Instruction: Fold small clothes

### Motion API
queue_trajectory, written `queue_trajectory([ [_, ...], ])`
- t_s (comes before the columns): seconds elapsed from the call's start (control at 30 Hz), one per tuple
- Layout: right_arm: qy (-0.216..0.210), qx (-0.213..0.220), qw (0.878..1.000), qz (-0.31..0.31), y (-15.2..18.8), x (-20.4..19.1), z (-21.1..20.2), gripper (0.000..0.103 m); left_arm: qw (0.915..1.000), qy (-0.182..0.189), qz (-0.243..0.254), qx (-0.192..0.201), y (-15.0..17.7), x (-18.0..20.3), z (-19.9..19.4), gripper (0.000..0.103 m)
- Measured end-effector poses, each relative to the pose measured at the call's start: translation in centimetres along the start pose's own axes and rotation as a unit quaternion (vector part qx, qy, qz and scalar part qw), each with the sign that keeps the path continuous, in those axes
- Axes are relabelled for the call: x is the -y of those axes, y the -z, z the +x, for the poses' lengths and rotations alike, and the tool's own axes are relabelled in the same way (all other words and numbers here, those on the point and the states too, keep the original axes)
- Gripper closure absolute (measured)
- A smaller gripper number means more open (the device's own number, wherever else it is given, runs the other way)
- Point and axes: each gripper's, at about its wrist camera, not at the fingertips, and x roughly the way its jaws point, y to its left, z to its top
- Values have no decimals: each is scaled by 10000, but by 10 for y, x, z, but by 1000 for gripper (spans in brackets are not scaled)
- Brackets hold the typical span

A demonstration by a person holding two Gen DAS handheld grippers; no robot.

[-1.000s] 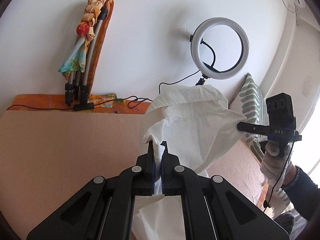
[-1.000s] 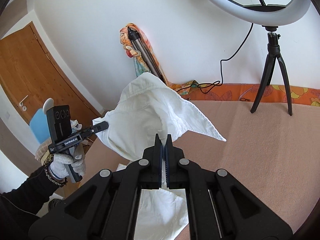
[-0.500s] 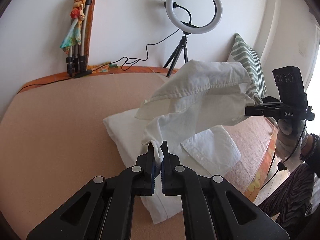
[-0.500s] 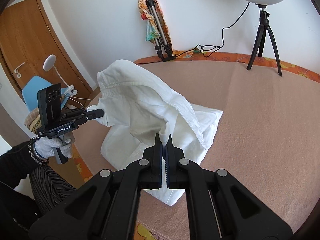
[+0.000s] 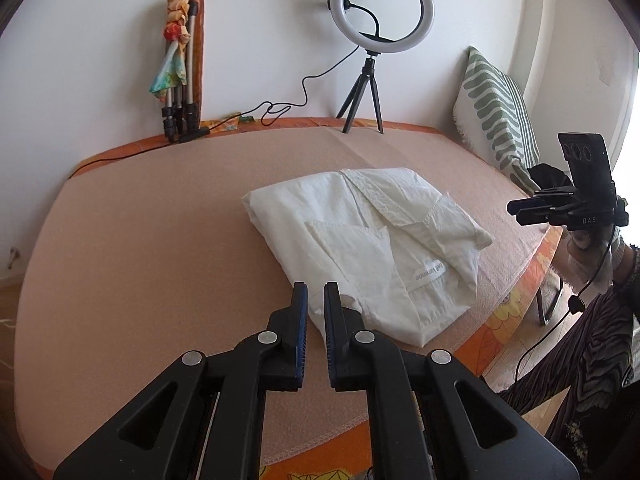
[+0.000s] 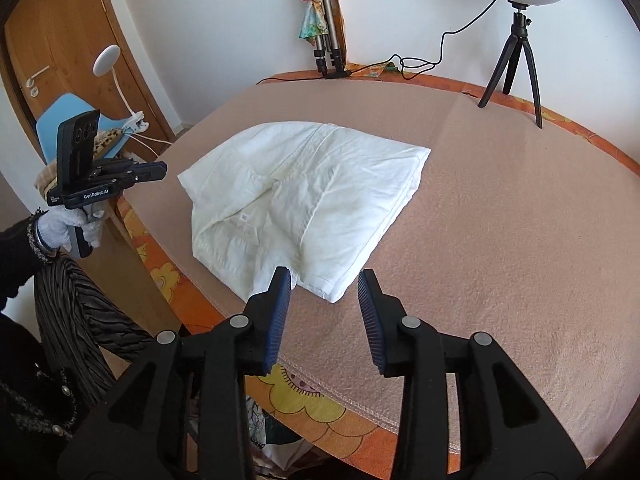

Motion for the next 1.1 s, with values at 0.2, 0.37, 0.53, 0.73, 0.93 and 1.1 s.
queue_trajectory([
  [0.2,137,100,9948,1007,-17,24,19,66,9990,-75,-417,156,-22,-3,26,96],
  [0.37,-21,-455,9845,1696,-8,43,52,64,9944,92,-1026,-215,-11,-18,45,92],
  [0.53,-649,-439,9709,2264,5,59,52,54,9775,380,-2036,-409,2,-49,47,63],
  [0.73,-976,-561,9627,2459,10,62,65,53,9392,1233,-3143,-630,18,-69,65,66],
  [0.93,-1217,-608,9597,2460,7,55,75,88,9361,1375,-3184,-588,21,-64,65,98],
  [1.1,-1232,-330,9612,2447,-1,53,62,98,9443,1381,-2968,-327,10,-56,49,102],
])
